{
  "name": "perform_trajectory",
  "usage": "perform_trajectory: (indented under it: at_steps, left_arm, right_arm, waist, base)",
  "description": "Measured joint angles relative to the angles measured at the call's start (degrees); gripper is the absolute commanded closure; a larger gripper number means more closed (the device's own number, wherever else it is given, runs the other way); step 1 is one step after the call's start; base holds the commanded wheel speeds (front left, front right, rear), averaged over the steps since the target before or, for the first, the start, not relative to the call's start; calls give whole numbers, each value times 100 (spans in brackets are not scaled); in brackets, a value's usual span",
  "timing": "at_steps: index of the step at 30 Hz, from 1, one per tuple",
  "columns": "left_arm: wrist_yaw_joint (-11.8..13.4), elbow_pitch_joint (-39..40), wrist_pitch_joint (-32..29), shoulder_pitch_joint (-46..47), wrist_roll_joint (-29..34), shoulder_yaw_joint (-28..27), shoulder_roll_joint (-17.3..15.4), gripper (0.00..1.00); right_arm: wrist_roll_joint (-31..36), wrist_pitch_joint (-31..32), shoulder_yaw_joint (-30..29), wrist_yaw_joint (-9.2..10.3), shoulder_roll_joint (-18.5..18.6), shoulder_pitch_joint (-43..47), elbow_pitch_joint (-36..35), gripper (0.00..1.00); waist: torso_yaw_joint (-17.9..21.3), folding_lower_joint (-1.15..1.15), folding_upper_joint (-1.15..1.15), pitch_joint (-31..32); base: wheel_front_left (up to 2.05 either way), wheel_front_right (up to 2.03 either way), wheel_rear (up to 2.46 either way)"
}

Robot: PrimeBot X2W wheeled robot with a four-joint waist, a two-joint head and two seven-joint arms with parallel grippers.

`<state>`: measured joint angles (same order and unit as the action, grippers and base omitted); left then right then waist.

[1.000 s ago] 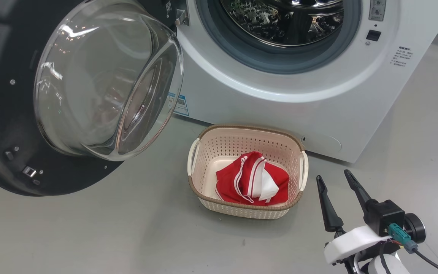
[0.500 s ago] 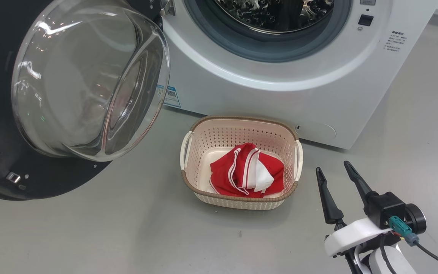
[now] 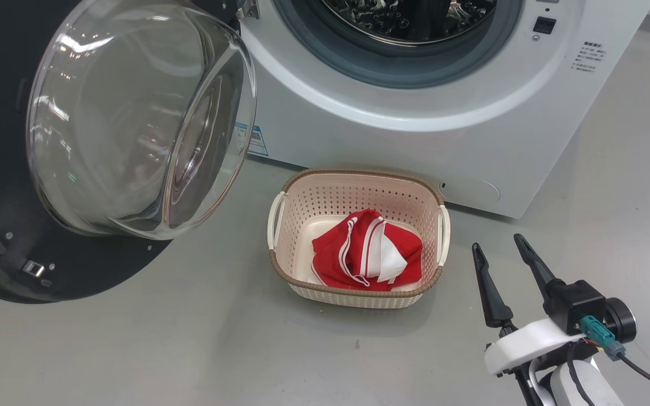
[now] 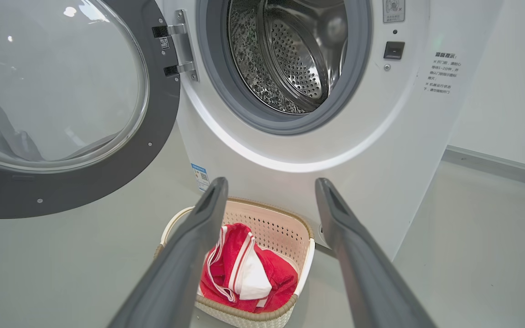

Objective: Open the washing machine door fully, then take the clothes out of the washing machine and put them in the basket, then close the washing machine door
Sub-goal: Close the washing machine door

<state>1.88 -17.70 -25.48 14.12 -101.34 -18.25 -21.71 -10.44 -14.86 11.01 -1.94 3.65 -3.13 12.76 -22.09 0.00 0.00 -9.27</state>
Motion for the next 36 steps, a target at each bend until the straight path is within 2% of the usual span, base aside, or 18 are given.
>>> perform_trajectory:
  at_steps: [11, 19, 27, 36]
  left_arm:
    - [-348, 174, -958, -74, -223, 282, -83, 100]
    - [-628, 528, -1611, -207, -447, 669, 2, 100]
    - [-773, 1022, -2256, -457, -565, 1007, 120, 100]
    - [-828, 1591, -2642, -727, -759, 1103, 165, 100]
  right_arm:
    - [11, 0, -22, -2, -4, -81, 4, 0]
    - [11, 0, -118, 0, 0, -101, -8, 0]
    - [36, 0, -131, 0, -1, -104, -8, 0]
    - [45, 0, -76, -20, -5, -142, -8, 0]
  waist:
    - [70, 0, 0, -12]
    - [97, 0, 0, -51]
    - [112, 0, 0, -66]
    - [258, 0, 0, -81]
  base:
    - [0, 0, 0]
    - [0, 0, 0]
    - [0, 0, 0]
    - [0, 0, 0]
